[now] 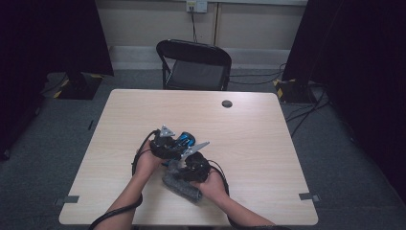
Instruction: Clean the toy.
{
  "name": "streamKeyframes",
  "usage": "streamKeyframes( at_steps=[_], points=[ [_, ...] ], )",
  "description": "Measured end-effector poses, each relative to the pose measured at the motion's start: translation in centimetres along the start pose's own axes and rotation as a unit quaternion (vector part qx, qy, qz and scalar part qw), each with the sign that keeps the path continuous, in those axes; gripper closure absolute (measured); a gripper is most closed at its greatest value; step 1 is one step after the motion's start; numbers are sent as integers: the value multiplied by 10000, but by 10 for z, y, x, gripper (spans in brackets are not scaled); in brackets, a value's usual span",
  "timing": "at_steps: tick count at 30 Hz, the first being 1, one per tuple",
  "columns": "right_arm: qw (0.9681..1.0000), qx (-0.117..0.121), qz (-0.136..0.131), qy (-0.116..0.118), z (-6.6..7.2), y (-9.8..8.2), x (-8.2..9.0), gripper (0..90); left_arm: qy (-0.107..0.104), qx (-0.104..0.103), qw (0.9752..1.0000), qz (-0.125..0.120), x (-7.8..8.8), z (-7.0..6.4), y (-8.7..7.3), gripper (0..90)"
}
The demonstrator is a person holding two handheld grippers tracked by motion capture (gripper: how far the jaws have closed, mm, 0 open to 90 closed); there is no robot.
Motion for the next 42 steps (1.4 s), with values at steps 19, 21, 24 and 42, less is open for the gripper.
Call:
streamKeyframes(
  at_steps=[19,21,24,42],
  points=[
    [9986,436,214,223,15,3,-2,657,-191,-92,9998,-67,1,1,0,378],
    [9987,430,178,212,15,4,-1,588,-207,-66,9997,-143,4,2,2,376],
    [9987,442,142,202,14,6,2,513,-301,-84,9991,-280,10,3,6,368],
    [9980,430,-428,-186,-16,25,49,204,-828,-411,9915,-916,64,-9,-18,211]
  ],
)
Point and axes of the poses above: each handheld gripper's, and its own axes: x roughly backward along the jaws, y roughly out of its top, z roughly to its left, the point moved 3 cm from there along -x, roughly forward along the jaws, and after that the axes turned 10 degrees about -x, right-handed, at the moved point
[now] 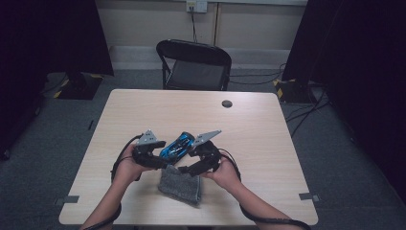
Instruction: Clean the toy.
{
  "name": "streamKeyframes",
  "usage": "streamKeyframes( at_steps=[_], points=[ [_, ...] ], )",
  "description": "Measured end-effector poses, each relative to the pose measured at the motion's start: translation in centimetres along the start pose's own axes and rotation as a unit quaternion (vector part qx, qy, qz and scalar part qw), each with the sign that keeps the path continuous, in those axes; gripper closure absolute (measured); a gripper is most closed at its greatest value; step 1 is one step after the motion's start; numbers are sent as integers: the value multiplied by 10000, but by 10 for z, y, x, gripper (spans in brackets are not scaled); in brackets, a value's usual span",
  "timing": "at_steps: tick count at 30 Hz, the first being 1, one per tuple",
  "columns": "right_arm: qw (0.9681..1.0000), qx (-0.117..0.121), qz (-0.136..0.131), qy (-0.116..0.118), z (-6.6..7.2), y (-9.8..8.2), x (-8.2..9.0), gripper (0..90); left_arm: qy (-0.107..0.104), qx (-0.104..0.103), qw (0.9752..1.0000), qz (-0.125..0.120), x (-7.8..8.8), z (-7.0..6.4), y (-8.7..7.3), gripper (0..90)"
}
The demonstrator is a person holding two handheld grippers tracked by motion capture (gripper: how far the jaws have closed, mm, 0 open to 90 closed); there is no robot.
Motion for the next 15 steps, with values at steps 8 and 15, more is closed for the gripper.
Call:
streamKeyframes(
  at_steps=[8,15],
  points=[
    [9997,-74,-61,-216,-13,1,5,199,-633,-284,9975,126,-1,-42,-1,248],
    [9991,-145,-188,-337,-20,4,15,202,-896,-501,9940,373,-8,-63,-14,292]
  ],
)
Point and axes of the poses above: each handheld gripper's, and its own axes: x roughly backward along the jaws, y roughly out of its top, z roughly to its left, the point moved 3 cm from there along -x, roughly forward along the jaws, and after that the axes turned 10 degrees about -x, right-handed, at the moved point
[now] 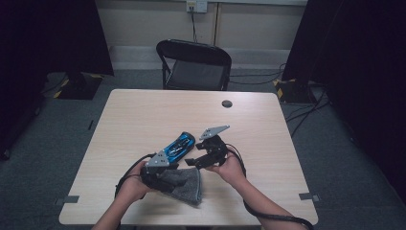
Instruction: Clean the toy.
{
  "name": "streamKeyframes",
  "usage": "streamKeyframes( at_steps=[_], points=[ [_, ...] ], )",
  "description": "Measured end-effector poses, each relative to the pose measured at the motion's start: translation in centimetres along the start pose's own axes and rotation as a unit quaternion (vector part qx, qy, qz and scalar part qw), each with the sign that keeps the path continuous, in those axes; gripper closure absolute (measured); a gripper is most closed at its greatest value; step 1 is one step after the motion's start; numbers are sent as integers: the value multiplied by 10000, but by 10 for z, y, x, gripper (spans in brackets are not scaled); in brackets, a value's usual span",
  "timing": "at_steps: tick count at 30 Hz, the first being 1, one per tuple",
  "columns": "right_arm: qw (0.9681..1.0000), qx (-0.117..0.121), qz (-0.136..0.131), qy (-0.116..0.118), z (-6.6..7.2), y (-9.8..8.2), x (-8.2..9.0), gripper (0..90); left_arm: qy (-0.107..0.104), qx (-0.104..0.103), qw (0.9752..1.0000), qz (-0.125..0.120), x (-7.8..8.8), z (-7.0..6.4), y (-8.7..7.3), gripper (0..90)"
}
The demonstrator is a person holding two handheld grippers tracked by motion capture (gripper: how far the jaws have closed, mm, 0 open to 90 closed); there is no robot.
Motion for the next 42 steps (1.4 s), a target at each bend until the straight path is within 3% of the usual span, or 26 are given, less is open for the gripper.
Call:
streamKeyframes(
  at_steps=[5,9,13,17,21,23,25,30,33,37,42],
  points=[
    [9999,15,-49,-154,-6,5,-3,198,-75,-229,9991,352,-11,-8,-10,306],
    [9997,75,-63,-233,-11,12,-14,177,-126,-269,9981,534,-17,-11,-18,340],
    [9996,106,-181,-205,-15,23,-28,161,-125,-322,9982,482,-18,-13,-21,402],
    [9993,248,-111,-254,-17,34,-46,164,-129,-307,9985,435,-18,-15,-23,494],
    [9991,357,-39,-209,-15,37,-65,168,-120,-264,9985,466,-17,-19,-23,620],
    [9992,348,-32,-193,-15,37,-68,171,-71,-181,9988,459,-16,-20,-23,652],
    [9994,277,0,-229,-17,36,-74,167,1,-235,9986,480,-15,-22,-22,688],
    [9993,267,64,-267,-19,33,-80,175,202,32,9986,487,-12,-23,-22,704],
    [9991,256,89,-332,-21,32,-82,178,292,93,9987,408,-13,-23,-25,702],
    [9991,235,113,-335,-23,29,-85,179,280,46,9994,192,-14,-23,-30,695],
    [9985,351,146,-392,-20,28,-88,177,253,85,9995,168,-14,-22,-31,691]
  ],
)
Point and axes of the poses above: each handheld gripper's, and its own axes: x roughly backward along the jaws, y roughly out of its top, z roughly to its left, the point moved 3 cm from there along -x, roughly forward along the jaws, and after that the axes turned 10 degrees about -x, right-handed, at the moved point
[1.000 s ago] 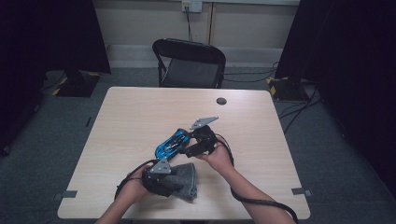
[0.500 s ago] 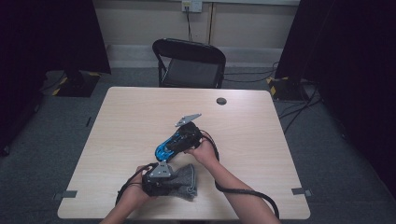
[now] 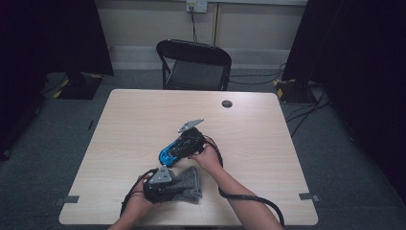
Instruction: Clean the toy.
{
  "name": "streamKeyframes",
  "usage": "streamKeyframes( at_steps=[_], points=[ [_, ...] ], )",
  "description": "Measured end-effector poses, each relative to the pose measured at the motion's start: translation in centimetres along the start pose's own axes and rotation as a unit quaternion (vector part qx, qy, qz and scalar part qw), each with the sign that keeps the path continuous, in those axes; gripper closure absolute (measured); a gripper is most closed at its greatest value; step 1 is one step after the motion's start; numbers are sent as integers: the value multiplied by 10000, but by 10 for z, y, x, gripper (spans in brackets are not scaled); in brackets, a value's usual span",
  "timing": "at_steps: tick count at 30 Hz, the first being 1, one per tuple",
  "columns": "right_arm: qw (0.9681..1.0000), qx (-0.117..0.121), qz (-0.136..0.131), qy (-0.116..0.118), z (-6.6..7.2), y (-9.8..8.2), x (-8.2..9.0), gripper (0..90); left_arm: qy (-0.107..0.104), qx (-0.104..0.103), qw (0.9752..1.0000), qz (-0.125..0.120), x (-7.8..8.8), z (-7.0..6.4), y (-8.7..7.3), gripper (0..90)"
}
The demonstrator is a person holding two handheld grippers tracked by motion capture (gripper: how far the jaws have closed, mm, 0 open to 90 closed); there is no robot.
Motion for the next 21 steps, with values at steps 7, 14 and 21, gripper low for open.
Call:
streamKeyframes(
  at_steps=[7,14,21],
  points=[
    [9991,348,77,-234,1,-1,-7,167,6,18,10000,7,0,0,0,680],
    [9969,760,97,-185,0,-4,-9,134,101,103,9999,13,0,-1,0,668],
    [9964,830,87,-131,-5,-5,-10,98,164,206,9997,18,0,-2,1,665]
  ],
)
Point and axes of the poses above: each handheld gripper's, and its own axes: x roughly backward along the jaws, y roughly out of its top, z roughly to its left, the point moved 3 cm from there along -x, roughly forward along the jaws, and after that the axes turned 10 degrees about -x, right-handed, at the moved point
